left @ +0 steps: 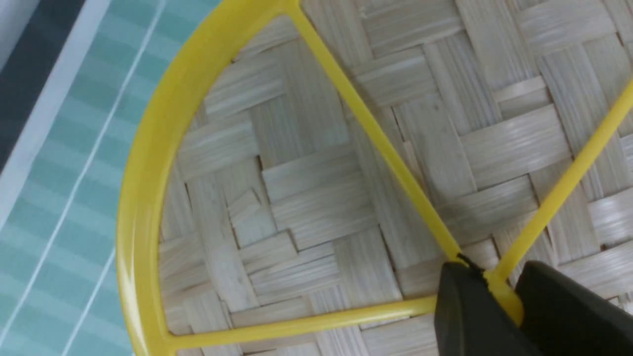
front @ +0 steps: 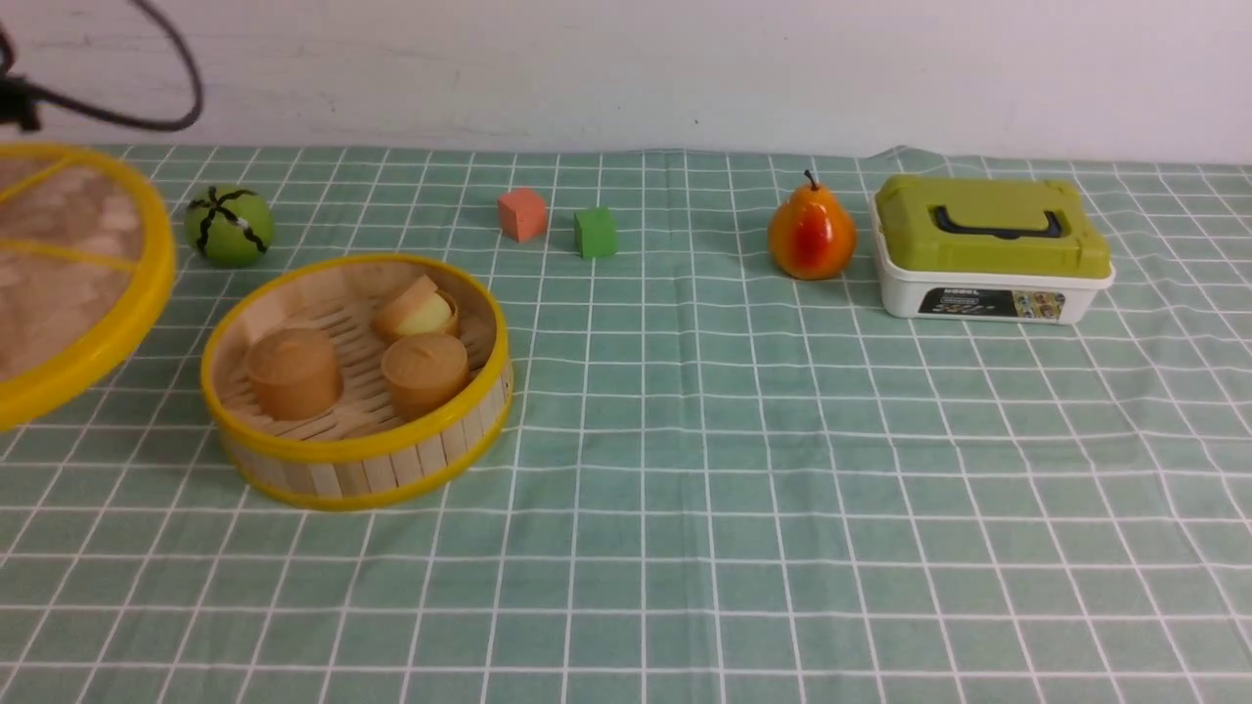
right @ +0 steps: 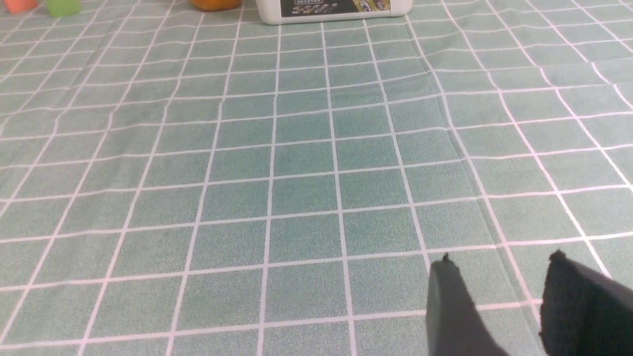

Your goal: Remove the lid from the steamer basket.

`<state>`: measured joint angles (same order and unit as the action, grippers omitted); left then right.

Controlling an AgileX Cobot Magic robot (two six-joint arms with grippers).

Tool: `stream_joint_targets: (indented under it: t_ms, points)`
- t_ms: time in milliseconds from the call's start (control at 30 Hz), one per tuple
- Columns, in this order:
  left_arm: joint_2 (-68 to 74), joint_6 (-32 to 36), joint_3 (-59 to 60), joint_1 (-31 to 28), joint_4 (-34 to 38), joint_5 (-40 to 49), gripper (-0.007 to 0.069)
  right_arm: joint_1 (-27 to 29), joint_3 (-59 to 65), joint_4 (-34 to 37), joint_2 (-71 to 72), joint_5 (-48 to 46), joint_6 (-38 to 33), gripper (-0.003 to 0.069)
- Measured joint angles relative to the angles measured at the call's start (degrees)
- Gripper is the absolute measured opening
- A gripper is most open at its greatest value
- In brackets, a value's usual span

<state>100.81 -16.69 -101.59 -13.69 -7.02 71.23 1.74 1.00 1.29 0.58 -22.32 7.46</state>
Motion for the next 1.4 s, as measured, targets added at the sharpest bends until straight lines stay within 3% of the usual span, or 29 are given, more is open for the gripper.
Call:
stream_joint_targets:
  t_ms: [200,500,800,1000,1100,1233,1333,1400]
  points:
    - [1.3,0.1,11.5,-4.6,1.4,-2.3,0.011,0.0,0.0,0.0,0.0,0.0,0.0,0.0242]
    - [7.3,0.2,12.0,-3.4,2.8,-12.2,0.011,0.0,0.0,0.0,0.0,0.0,0.0,0.0242]
    - [12.2,0.2,12.0,-3.4,2.5,-14.1,0.0112,0.0,0.0,0.0,0.0,0.0,0.0,0.0242]
    - [12.3,-1.2,11.9,-3.4,2.4,-15.0,0.0253,0.0,0.0,0.0,0.0,0.0,0.0,0.0242]
    - [12.3,-2.2,10.1,-3.4,2.4,-12.8,0.0412,0.0,0.0,0.0,0.0,0.0,0.0,0.0242]
    - [12.3,-2.2,6.5,-3.4,2.3,-7.8,0.0475,0.0,0.0,0.0,0.0,0.0,0.0,0.0242]
    - [12.3,-2.2,0.6,-3.4,2.3,-2.5,0.0454,0.0,0.0,0.0,0.0,0.0,0.0,0.0242]
    - [11.0,-0.7,-2.8,-3.4,3.2,-1.8,0.0345,0.0,0.0,0.0,0.0,0.0,0.0,0.0242]
